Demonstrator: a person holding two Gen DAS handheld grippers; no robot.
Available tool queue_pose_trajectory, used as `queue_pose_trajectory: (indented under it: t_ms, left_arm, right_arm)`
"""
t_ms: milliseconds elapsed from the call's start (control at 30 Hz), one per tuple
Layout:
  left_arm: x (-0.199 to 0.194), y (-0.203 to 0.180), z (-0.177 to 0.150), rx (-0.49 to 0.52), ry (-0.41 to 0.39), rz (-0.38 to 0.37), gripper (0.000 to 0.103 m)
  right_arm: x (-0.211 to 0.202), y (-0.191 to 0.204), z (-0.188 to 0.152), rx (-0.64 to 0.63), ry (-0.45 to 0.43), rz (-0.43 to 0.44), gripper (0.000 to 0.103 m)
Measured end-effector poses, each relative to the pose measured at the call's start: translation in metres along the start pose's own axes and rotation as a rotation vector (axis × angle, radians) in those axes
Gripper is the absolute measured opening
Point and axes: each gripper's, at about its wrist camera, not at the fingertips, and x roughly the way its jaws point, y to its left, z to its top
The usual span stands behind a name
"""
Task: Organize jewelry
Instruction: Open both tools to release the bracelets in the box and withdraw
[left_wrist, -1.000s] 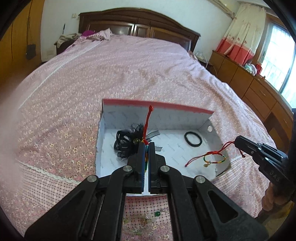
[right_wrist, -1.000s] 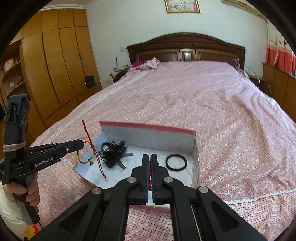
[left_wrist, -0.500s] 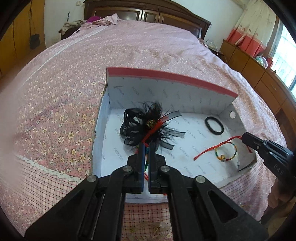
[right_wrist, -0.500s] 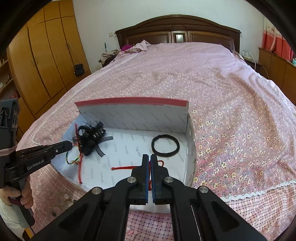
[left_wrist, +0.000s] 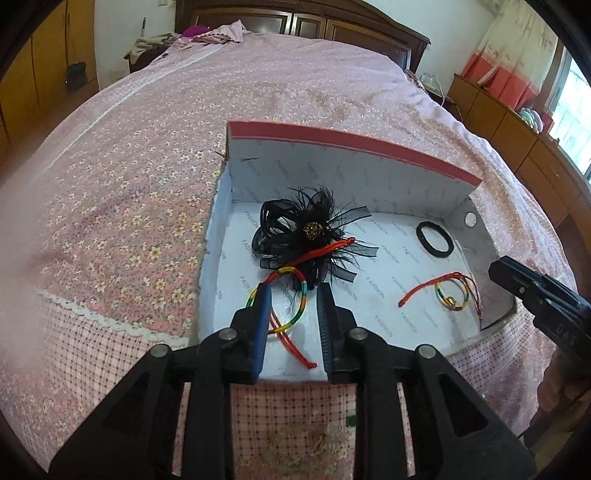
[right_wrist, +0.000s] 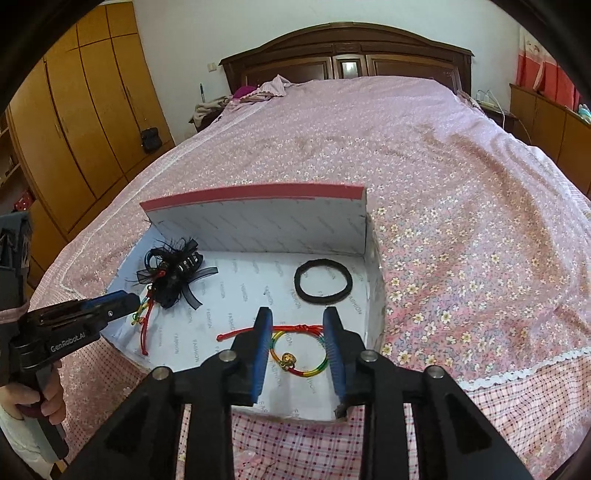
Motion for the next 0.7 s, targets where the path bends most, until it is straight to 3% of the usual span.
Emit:
queue_pose_trajectory:
  t_ms: [133, 700]
  left_arm:
    - [-0.017, 0.006, -0.005, -0.006, -0.018, -0.01, 0.019]
    - [-0.046, 0.01, -0.03, -0.02, -0.032, -0.018, 0.022]
  right_arm:
    - [-0.016, 0.007, -0.005, -0.005, -0.024, 0.003, 0.044]
    - [-0.059, 0.025, -0.042, 0.005, -0.037, 0.02, 0.046]
